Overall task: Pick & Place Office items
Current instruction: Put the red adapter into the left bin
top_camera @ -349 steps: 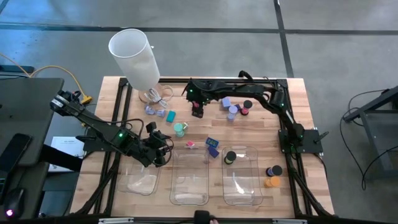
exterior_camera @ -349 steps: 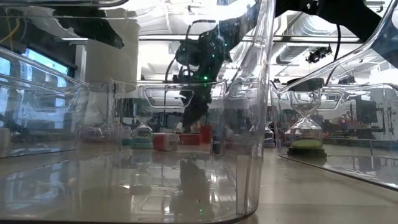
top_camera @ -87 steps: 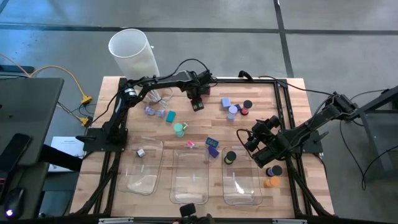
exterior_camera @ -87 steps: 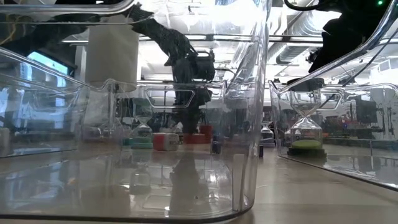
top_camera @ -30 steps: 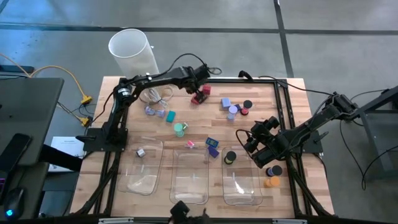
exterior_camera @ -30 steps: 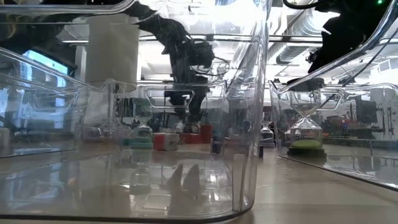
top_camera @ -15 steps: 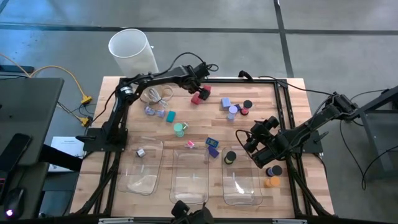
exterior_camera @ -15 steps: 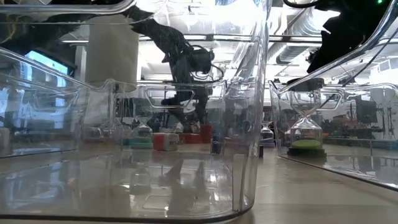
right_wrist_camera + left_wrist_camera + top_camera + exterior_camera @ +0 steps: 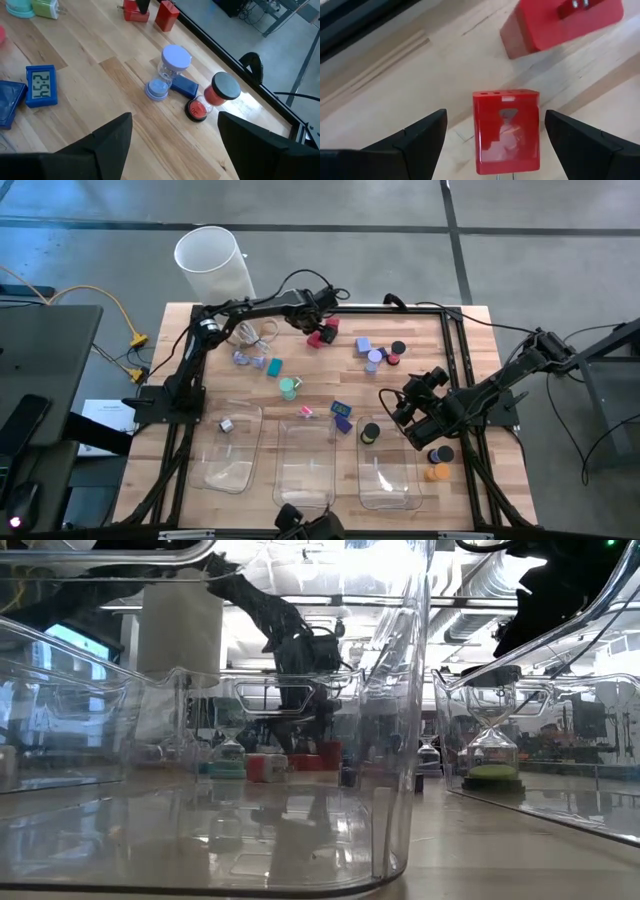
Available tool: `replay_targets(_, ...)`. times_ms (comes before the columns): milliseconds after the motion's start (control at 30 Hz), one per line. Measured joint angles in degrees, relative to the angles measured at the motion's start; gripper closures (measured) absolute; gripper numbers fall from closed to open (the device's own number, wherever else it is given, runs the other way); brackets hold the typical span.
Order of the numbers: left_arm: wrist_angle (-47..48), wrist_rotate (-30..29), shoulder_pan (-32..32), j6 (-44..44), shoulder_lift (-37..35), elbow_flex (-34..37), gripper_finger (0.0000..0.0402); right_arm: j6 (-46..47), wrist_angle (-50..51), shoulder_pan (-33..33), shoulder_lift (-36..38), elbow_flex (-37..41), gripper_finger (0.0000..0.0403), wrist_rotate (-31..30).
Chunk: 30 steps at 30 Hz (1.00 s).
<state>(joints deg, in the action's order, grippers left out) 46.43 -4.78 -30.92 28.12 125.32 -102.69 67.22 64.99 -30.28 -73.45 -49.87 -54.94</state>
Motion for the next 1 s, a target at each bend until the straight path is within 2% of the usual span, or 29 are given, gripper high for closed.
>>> replay_targets(233, 0.4, -0.3, 0.8, -0.4, 0.0, 0.0, 0.0073, 0.0, 0.0, 0.0, 0.0, 0.0, 0.0119, 0.0)
replay_targets(467, 0.6, -6.5, 2.4, -0.4, 1.6, 0.0, 0.0073, 0.0, -0.2, 0.0, 0.0, 0.0, 0.0119, 0.0)
replay_targets(633, 0.7, -6.5, 2.6, -0.2, 1.6, 0.0, 0.0078, 0.0, -0.2, 0.0, 0.0, 0.0, 0.0119, 0.0)
replay_targets(800, 1.2, -6.0, 2.6, 0.0, 1.6, 0.0, 0.0129, 0.0, -0.2, 0.0, 0.0, 0.0, 0.0119, 0.0)
replay_targets(933, 0.5, 2.6, 2.5, -0.1, 3.3, -0.2, 0.0180, 0.0, -0.4, 0.0, 0.0, 0.0, 0.0119, 0.0)
replay_targets(1000, 1.2, 3.0, 2.6, 0.0, 4.8, -0.4, 0.0195, 0.0, -0.4, 0.0, 0.0, 0.0, 0.0119, 0.0)
